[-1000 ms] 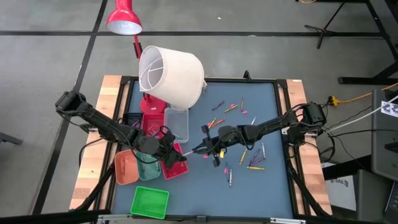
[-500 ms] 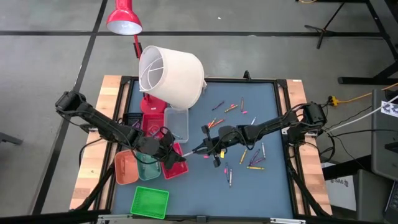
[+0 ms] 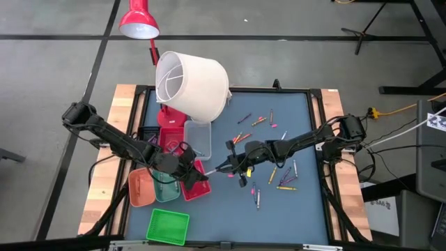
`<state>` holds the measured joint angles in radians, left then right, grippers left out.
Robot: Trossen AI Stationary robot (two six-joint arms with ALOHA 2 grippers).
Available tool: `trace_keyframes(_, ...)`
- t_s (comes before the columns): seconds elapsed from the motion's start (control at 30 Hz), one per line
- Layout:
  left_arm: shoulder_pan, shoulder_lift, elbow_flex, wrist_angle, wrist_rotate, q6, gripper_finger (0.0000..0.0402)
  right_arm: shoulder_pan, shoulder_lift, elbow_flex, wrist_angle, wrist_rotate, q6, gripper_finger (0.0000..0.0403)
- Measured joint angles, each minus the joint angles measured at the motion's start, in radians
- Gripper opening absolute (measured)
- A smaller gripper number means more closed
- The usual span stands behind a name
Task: Sort crayons
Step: Put the gray crayon into the green bin
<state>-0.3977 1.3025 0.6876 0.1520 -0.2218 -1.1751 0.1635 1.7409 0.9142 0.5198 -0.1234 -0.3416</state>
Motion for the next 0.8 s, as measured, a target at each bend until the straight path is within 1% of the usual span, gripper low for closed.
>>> trace_keyframes(0.1, 0.000, 0.000, 0.001, -0.001, 0.000, 0.000, 0.0018, 0.000, 0.000, 0.000, 0.001, 0.000, 0.000, 0.0018)
trace_keyframes(0.17, 0.000, 0.000, 0.001, -0.001, 0.000, 0.000, 0.0018, 0.000, 0.000, 0.000, 0.001, 0.000, 0.000, 0.0028)
trace_keyframes(0.4, 0.001, 0.000, 0.003, 0.001, -0.005, 0.000, 0.0018, 0.000, 0.001, 0.000, 0.006, 0.000, 0.000, 0.0104)
trace_keyframes(0.53, 0.001, 0.000, 0.003, 0.001, -0.004, 0.000, 0.0018, 0.000, 0.001, 0.000, 0.004, 0.000, 0.000, 0.0134)
trace_keyframes(0.67, 0.001, 0.000, 0.002, 0.000, 0.016, 0.000, 0.0018, 0.000, 0.001, 0.000, -0.002, 0.000, 0.000, 0.0144)
trace_keyframes(0.8, 0.001, 0.000, 0.002, -0.005, 0.101, 0.000, 0.0018, 0.001, 0.001, 0.000, -0.036, 0.000, 0.000, 0.0144)
